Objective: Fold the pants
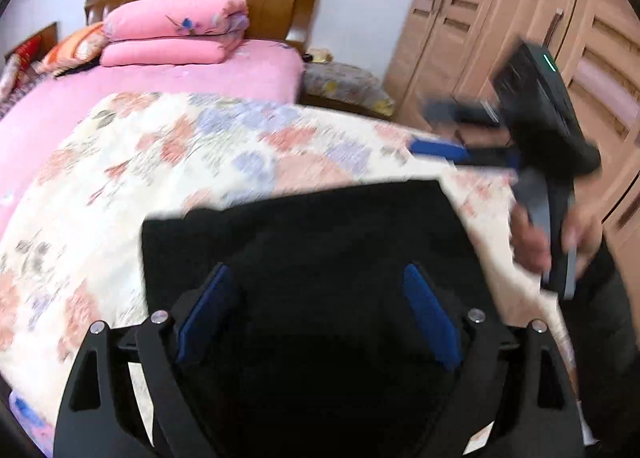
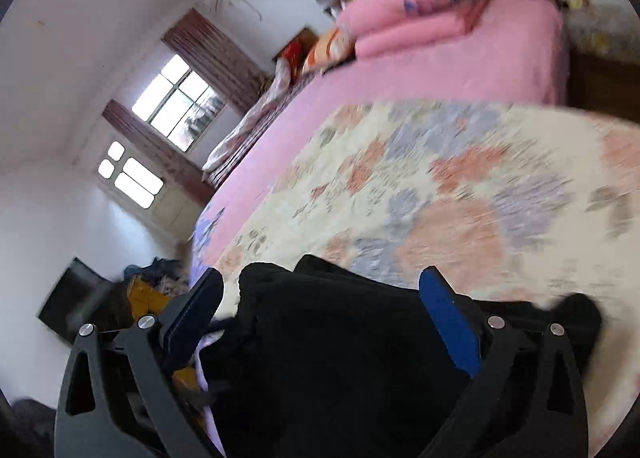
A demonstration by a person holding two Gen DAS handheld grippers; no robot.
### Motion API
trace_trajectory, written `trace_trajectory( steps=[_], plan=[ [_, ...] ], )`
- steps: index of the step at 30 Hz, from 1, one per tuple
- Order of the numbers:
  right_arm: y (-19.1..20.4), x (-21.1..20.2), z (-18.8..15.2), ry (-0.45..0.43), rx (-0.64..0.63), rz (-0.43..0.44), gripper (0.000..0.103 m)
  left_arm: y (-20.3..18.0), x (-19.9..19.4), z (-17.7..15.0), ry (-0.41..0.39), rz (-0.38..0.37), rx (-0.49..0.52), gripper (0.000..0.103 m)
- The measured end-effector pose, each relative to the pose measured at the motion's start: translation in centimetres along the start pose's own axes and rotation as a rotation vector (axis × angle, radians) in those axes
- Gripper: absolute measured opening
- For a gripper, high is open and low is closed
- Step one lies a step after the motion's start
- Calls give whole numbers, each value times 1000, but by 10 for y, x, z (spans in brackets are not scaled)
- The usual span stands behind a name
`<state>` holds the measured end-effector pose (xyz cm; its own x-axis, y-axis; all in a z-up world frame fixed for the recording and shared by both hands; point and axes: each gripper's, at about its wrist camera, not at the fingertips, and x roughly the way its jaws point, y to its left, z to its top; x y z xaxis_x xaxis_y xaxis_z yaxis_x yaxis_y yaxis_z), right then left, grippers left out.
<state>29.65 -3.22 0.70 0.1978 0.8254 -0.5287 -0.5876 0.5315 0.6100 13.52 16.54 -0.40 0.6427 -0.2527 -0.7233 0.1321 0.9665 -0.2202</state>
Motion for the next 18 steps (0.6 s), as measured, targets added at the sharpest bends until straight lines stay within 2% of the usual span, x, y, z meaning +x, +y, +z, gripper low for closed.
trace_trajectory(
  steps=[2, 4, 6, 8, 10, 11, 12, 13, 14, 15, 17, 18],
  plan=[
    [-6, -21, -10, -33, 7, -44, 96, -4, 18, 15, 41, 5, 17, 88],
    [-13, -33, -21, -36, -21, -185, 96, -7, 53, 26, 134, 39, 52, 88],
    [-15, -30, -34, -3, -65, -314, 96, -10, 89, 26, 228, 166, 117, 88],
    [-15, -18, -49, 50, -126, -402, 96, -18, 99, 26, 235, 205, 157, 96],
    [-21, -5, -57, 73, -194, -638, 94, -23, 104, 27, 234, 259, 194, 98],
    [-24, -5, -60, 75, -196, -716, 94, -27, 108, 24, 227, 286, 218, 99],
    [-23, -11, -61, 43, -169, -691, 94, -28, 107, 20, 220, 296, 229, 100],
    [-18, -17, -64, 8, -151, -619, 94, -28, 105, 18, 213, 302, 234, 101],
    [-11, -21, -67, -16, -152, -551, 94, -28, 104, 18, 208, 300, 232, 101],
    [1, -20, -72, -23, -192, -529, 94, -25, 105, 18, 207, 295, 227, 101],
    [15, -6, -83, 10, -268, -571, 94, -23, 103, 17, 203, 289, 223, 101],
    [15, 6, -93, 62, -306, -602, 94, -24, 104, 17, 202, 293, 226, 101]
  ],
)
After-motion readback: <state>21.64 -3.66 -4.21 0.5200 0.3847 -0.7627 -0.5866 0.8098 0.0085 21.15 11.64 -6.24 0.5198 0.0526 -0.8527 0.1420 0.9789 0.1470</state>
